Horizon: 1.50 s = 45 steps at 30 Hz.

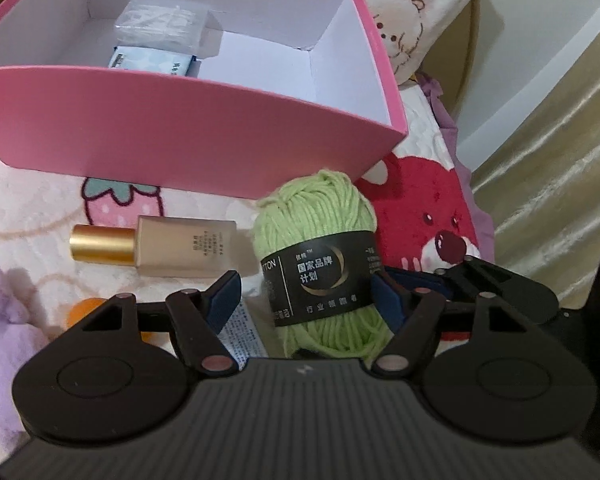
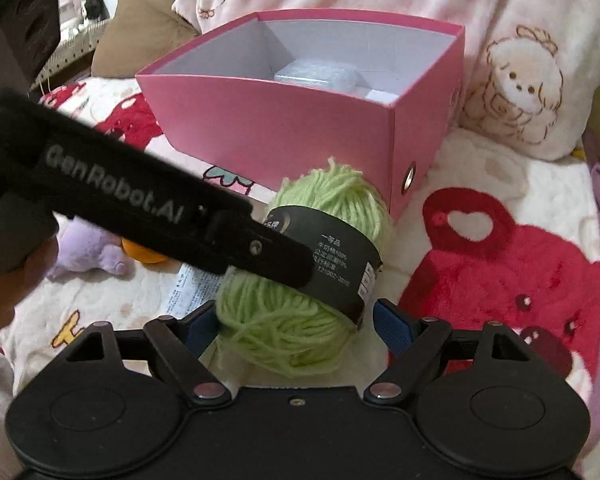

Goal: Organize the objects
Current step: 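Lift the green yarn ball with the left tool into the pink box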

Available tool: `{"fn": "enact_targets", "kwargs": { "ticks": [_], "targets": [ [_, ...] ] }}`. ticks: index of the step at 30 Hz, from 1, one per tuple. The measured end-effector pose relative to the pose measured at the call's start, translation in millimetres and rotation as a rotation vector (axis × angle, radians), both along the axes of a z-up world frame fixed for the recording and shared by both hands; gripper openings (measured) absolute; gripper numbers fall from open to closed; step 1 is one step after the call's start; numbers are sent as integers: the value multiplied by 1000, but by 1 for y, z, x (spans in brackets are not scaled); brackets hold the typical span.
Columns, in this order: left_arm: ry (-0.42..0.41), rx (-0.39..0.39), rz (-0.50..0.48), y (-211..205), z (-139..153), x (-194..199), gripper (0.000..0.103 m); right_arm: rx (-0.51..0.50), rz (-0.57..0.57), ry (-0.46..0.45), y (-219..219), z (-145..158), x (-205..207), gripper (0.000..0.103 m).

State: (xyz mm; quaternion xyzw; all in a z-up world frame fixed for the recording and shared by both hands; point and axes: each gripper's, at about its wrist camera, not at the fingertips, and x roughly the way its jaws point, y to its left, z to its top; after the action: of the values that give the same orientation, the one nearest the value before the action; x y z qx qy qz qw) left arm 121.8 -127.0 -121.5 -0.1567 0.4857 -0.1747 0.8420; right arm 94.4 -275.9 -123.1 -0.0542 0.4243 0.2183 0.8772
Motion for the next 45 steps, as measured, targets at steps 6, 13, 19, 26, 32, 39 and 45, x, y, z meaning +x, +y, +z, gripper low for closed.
{"fn": "enact_targets", "kwargs": {
  "ticks": [6,13,19,26,32,39,45],
  "targets": [
    [8,-17,-21,-10,-2,-7,46,35,-52,-4,-4,1,-7,65],
    [-20,12,-50,-11,28,-24,45,83,-96,16,-4,29,-21,62],
    [66,75,-78,-1,63,-34,45,154,-97,143,5,60,-25,63],
    [31,68,-65,21,110,-46,45,184,-90,149,19,106,-25,63],
    [-7,4,-54,42,146,-31,45,183,-100,136,28,148,-7,63],
    [-80,-48,-54,53,178,3,45,107,-119,85,41,192,28,63],
    [-134,-92,-29,52,180,39,45,57,-182,38,43,199,64,63]
  ]
}}
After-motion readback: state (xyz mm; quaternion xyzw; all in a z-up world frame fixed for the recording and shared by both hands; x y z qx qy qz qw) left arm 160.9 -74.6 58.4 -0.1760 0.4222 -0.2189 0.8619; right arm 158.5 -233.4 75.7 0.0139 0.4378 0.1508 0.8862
